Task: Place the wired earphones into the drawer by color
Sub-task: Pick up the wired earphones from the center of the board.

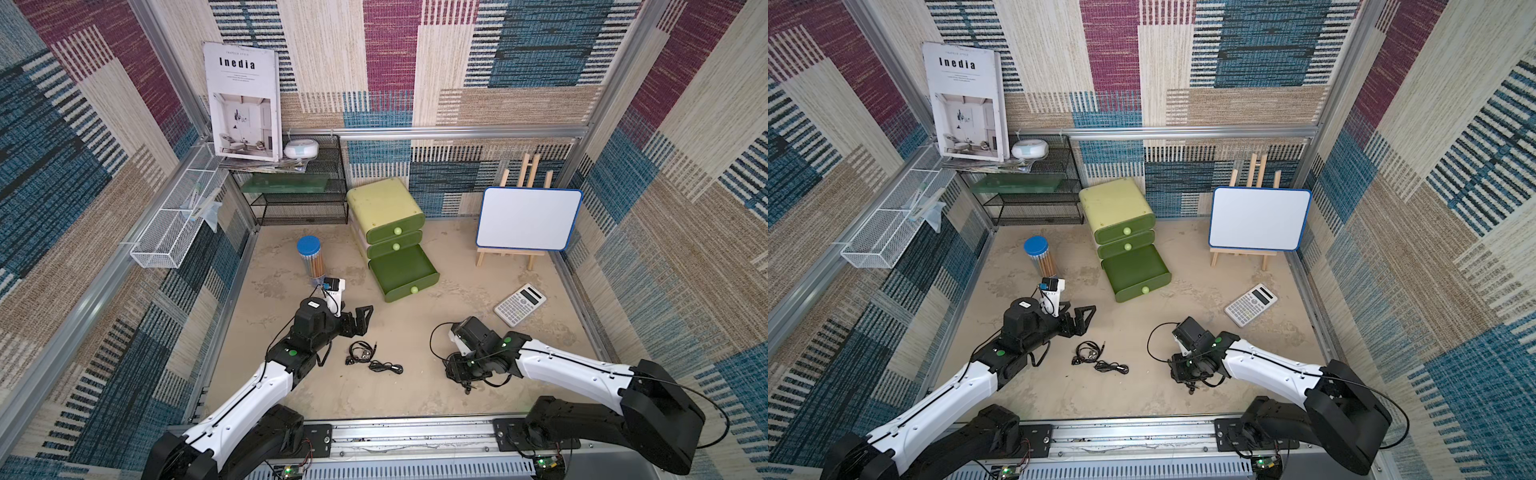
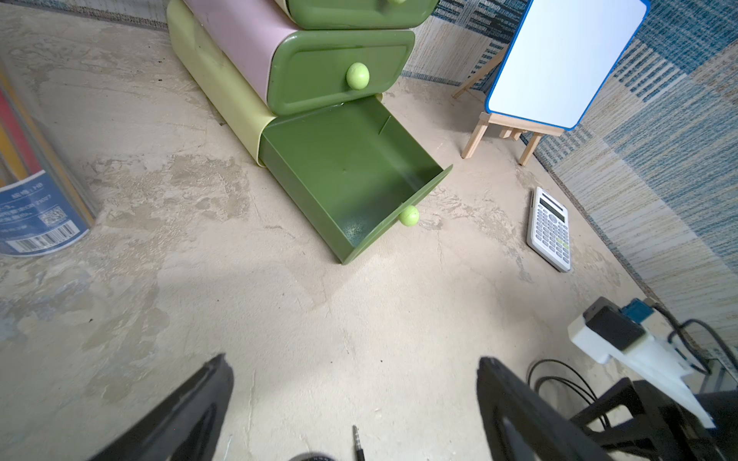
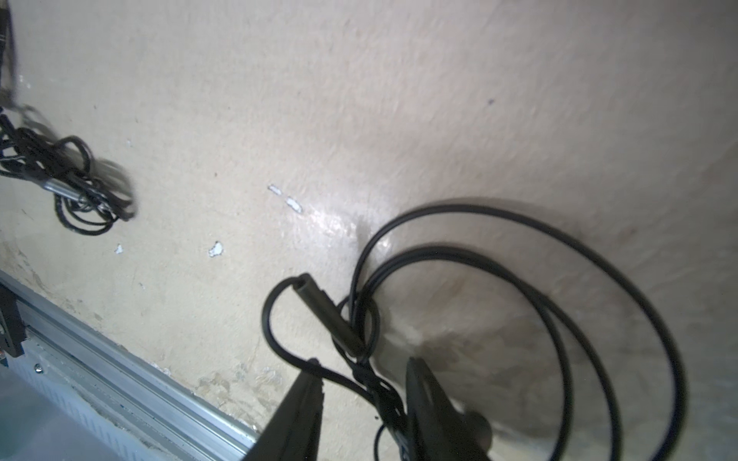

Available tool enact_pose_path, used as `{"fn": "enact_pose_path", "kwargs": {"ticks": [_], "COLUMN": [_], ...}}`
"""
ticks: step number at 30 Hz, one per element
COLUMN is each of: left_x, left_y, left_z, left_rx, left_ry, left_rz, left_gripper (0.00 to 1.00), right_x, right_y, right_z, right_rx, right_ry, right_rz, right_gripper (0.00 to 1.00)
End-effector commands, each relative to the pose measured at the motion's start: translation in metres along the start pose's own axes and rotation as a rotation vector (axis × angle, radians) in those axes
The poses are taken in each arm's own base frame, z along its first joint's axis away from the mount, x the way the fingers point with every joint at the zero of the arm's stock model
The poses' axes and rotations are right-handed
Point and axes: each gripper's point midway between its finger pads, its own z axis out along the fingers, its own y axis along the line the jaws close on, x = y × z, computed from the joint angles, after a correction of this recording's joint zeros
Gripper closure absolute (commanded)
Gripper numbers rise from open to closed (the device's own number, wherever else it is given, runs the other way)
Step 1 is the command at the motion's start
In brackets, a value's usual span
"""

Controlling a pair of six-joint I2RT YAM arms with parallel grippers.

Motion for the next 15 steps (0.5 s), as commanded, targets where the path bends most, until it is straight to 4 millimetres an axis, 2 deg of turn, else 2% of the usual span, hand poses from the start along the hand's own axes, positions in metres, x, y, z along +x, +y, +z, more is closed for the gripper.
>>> {"fn": "enact_pose_path", "kwargs": {"ticks": [1, 10, 15], "left_x": [-0.0058, -0.0057, -0.0061], "left_y": [-0.0018, -0.0015, -0.0014], "left_z": [-0.0007, -0.0006, -0.0008], "left_rx": [0.005, 0.003, 0.003], "left_ry": [-0.019, -0.019, -0.02], "left_rz": [0.014, 0.014, 0.014], "left_gripper": [0.01, 0.01, 0.01], "right_x": [-0.0031, -0.0051, -0.0107], "right_y": [-0.0005, -0.0008, 0.0006], "right_z": [-0.0005, -0.0029, -0.0092], "right_rx": [0.013, 0.022, 0.023], "right_ry": [-0.01, -0.021, -0.054], "right_rz": [-0.013, -0.021, -0.026], "right_gripper": [0.68, 0.85, 0.9]}}
